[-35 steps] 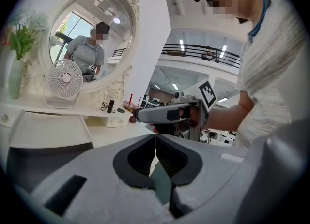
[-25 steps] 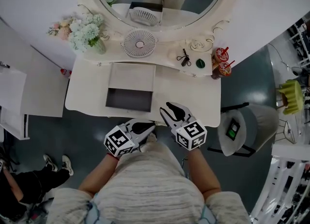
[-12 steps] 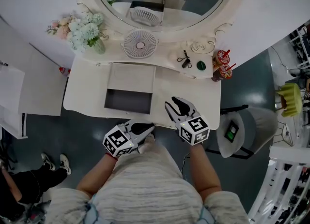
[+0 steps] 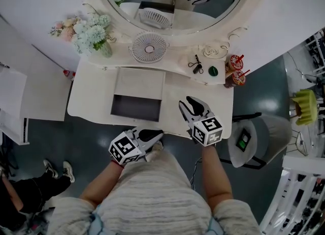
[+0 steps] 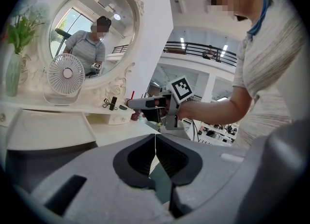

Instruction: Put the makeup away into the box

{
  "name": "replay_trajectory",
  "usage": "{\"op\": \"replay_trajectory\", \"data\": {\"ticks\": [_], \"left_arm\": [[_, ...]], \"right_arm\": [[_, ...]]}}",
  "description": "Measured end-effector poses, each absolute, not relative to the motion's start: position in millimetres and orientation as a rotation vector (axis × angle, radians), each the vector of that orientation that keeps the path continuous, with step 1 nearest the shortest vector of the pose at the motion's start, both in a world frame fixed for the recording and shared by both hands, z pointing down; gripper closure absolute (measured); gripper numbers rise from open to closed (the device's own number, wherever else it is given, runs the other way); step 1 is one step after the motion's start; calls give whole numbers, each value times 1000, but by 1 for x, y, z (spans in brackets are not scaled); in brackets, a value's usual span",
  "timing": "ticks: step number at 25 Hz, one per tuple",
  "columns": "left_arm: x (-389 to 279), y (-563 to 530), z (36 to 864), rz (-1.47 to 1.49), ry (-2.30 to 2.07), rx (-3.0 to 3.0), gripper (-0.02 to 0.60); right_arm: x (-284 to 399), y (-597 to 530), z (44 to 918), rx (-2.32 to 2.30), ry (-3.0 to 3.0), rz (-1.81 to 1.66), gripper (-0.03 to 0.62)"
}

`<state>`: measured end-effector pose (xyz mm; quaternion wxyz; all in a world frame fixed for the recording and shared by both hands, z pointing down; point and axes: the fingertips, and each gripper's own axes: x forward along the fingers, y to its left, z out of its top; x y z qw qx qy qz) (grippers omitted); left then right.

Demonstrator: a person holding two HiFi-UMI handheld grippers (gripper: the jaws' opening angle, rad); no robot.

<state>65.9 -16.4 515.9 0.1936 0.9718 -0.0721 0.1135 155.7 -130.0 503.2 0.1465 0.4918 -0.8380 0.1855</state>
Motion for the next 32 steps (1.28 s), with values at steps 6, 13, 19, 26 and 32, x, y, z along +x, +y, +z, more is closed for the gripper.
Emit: {"op": "replay_trajectory", "data": {"ticks": [6,13,19,26,32], "left_arm": [[62,-20,517,317,-216,2722,568],[61,-22,516,319,-220,2720,568],[60,-22,518,327,-221,2715,568],[58,-25,519,328,-228,2708,568],[58,-29,521,334,-231,2705,568]], "right_arm": [[165,-141,509,1434,-2398,539,484],[175,-151,513,1462,-2375,546,480],[186,-161,518,1481,-2346,549,479],[201,-176,524,1507,-2305,541,477],[212,-189,528,1535,-2267,535,474]]}}
